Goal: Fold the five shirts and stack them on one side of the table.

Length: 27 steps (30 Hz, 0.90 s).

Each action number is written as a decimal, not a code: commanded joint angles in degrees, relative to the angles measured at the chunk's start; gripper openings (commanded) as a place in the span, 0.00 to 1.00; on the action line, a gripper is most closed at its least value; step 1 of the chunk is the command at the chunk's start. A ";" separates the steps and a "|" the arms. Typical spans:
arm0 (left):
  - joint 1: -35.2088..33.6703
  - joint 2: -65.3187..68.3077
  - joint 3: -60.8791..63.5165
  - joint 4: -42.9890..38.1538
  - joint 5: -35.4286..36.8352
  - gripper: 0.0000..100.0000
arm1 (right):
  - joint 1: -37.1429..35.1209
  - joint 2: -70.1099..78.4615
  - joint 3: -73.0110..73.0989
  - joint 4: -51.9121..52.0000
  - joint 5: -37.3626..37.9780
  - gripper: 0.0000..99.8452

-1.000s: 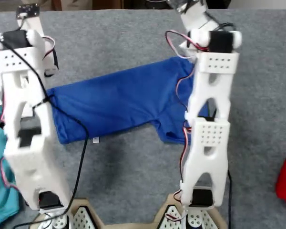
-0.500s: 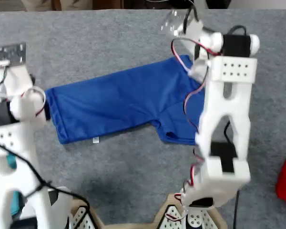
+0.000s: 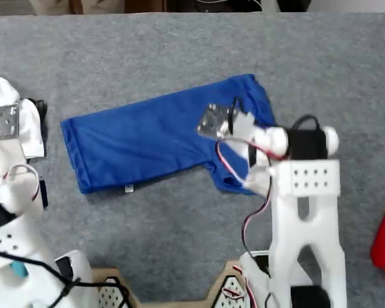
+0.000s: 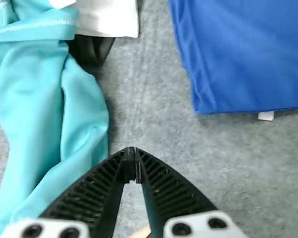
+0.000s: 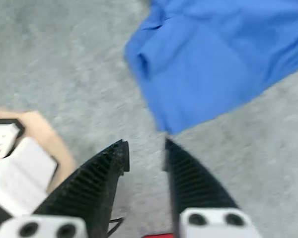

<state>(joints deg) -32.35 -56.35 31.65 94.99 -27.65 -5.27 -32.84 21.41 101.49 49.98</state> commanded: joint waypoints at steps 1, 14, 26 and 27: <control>-1.58 -3.47 1.85 -0.53 -2.11 0.02 | -0.40 -4.79 6.11 0.70 -0.53 0.25; -1.41 -18.77 11.96 -0.70 -3.08 0.02 | -0.04 -7.52 16.84 -3.25 19.60 0.27; -1.05 -22.64 13.27 -0.88 -3.16 0.02 | -0.22 -3.56 24.48 -16.09 31.65 0.27; -1.05 -22.64 13.27 -0.88 -3.16 0.02 | -0.13 -2.42 24.40 -16.70 31.12 0.27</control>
<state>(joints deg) -33.32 -78.86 44.92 94.99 -30.55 -5.19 -37.32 45.76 86.90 81.01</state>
